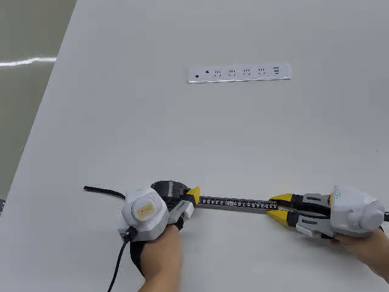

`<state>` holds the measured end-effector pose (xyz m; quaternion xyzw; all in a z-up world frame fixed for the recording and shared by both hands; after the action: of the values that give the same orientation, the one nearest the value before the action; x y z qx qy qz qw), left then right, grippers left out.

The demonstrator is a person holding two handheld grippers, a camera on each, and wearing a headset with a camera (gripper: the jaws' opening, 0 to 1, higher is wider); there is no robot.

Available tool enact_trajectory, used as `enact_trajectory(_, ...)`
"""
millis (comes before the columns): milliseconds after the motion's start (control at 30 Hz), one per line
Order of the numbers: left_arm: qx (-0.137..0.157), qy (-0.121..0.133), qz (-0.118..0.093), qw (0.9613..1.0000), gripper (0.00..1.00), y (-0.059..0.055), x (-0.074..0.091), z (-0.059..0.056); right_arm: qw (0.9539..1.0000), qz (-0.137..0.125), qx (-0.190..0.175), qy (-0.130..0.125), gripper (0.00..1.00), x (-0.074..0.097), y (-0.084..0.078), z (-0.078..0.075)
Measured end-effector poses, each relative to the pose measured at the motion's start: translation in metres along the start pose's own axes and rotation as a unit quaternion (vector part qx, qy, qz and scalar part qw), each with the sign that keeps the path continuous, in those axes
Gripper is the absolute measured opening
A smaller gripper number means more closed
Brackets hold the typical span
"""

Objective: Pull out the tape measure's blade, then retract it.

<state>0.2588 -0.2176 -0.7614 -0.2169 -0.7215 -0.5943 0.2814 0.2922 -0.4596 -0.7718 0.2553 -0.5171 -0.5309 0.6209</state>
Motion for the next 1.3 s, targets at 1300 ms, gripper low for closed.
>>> enact_trajectory(1300, 0.002, 0.000, 0.001, 1.0000, 0.71, 0.000, 0.000, 0.001, 0.9996, 0.007, 0.006, 0.025, 0.14, -0.041, 0.013, 0.013)
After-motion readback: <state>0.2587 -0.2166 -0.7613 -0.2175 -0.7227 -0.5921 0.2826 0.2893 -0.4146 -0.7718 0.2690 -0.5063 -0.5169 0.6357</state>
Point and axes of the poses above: the centre of the closed fingertips' face, and the gripper's own axes: x roughly backward along the fingers, z roughly to its left, y roughly out of its top, the point moved 3 cm from there along x, roughly backward along the fingers, and after that the axes turned 9 degrees about -x, right-handed, at the moved point
